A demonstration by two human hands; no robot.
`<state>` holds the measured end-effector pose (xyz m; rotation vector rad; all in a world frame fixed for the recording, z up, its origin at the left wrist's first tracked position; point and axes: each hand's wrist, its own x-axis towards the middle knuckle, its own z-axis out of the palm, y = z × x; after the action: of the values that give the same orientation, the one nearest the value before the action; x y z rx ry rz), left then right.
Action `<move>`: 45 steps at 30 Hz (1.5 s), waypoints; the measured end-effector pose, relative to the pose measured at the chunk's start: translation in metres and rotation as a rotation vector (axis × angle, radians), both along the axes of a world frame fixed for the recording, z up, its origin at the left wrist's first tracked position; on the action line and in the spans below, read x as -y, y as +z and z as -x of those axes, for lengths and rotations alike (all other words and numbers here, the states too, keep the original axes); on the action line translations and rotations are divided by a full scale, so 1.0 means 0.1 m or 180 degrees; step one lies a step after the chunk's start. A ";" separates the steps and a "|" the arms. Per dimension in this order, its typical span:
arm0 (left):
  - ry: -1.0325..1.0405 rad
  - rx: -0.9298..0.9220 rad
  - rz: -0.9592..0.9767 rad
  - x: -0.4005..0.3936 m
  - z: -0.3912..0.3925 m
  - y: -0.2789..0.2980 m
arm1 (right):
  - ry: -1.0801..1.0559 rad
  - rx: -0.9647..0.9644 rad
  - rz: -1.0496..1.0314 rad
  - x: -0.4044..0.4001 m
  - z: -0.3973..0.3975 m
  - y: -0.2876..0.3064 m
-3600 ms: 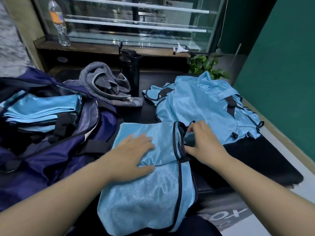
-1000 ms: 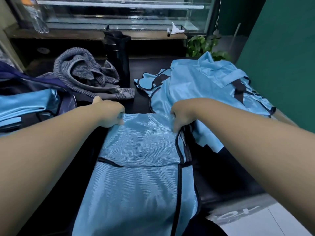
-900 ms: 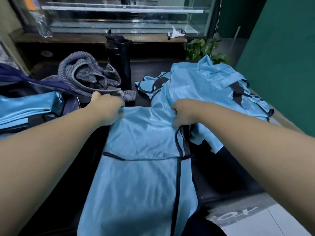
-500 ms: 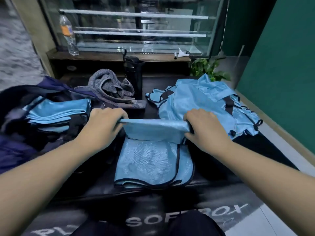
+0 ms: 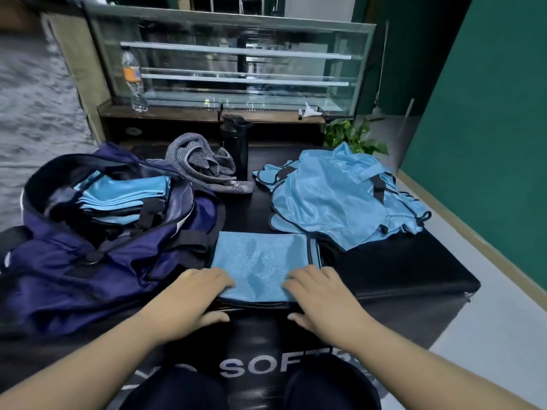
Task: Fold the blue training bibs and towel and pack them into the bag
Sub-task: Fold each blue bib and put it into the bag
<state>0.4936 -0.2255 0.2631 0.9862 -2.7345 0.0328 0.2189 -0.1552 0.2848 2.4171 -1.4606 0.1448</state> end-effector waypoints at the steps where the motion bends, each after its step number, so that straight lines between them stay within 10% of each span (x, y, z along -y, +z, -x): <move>1: 0.0030 -0.0015 0.0024 0.01 0.02 -0.01 | -0.0022 -0.0004 -0.0024 0.00 -0.07 -0.03; 10: 0.0311 -0.0340 0.0095 -0.11 0.12 -0.01 | -0.0261 0.0077 -0.0277 0.06 -0.23 -0.19; 20: 0.0182 -0.0572 -0.1378 -0.56 0.50 0.09 | -0.0156 0.0743 -0.1329 0.31 -0.07 -0.07; 27: 0.0346 -0.0759 -0.0569 -0.25 -0.09 -0.01 | 0.0530 0.0831 -0.1066 0.13 0.05 -0.21; 39: 0.0387 -0.1480 -0.1367 -0.32 -0.33 -0.22 | 0.0758 0.1160 -0.0364 0.15 -0.08 -0.56; 45: 0.0786 -0.2505 -0.2178 -0.31 -0.24 -0.16 | 0.0259 0.2279 -0.0707 0.23 -0.18 -0.57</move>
<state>0.5172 -0.1940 0.2474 1.1503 -1.8831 -1.0608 0.2374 -0.1777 0.2281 2.7538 -1.7146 1.0033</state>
